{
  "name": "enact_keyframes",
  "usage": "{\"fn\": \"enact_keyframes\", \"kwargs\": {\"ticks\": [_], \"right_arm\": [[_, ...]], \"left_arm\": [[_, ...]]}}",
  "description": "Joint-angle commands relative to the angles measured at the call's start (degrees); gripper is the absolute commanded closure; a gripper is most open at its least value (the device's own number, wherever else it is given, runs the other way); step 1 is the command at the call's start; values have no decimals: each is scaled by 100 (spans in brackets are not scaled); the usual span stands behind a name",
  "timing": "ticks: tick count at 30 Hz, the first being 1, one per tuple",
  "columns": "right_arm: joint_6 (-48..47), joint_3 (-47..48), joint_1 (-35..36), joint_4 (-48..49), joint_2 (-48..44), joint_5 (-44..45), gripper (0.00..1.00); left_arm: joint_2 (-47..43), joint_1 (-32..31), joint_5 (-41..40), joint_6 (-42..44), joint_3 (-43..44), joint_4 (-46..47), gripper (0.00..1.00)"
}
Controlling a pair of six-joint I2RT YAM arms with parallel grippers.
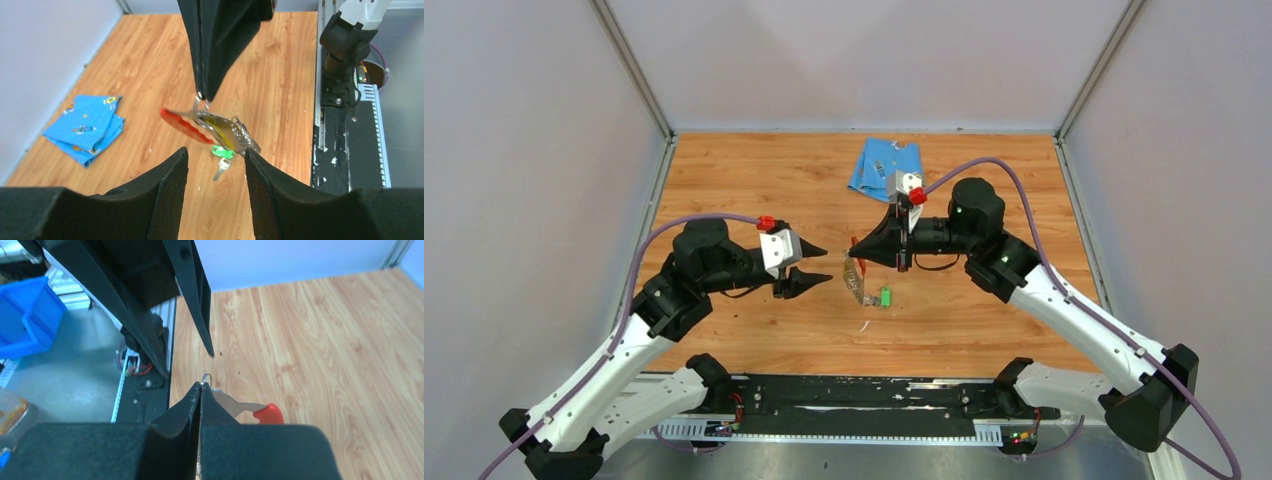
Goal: Put the keys on the keyring
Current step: Adjust the key on the keyring.
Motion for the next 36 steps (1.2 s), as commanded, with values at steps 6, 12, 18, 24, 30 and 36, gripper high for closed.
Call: {"fn": "enact_keyframes", "kwargs": {"ticks": [6,12,18,24,30,36], "right_arm": [[1480,-464,-50,2443,-179,-189,99],[1511,-527,-53,2426,-147,-273,100],[1556,-519,-52,2403,-69,-394,99],[1743,-539,-54,2619,41,-424,100],[1815,-577,-49,2635,30,-429,99],[1923,-618,-50,2743,67,-511,99]], "left_arm": [[162,5,7,-235,-407,733,45],[62,5,-80,185,-389,719,46],[-239,5,212,790,-470,427,53],[-102,5,250,397,-533,685,57],[48,5,273,207,-502,786,57],[117,5,-32,272,-504,762,67]]}}
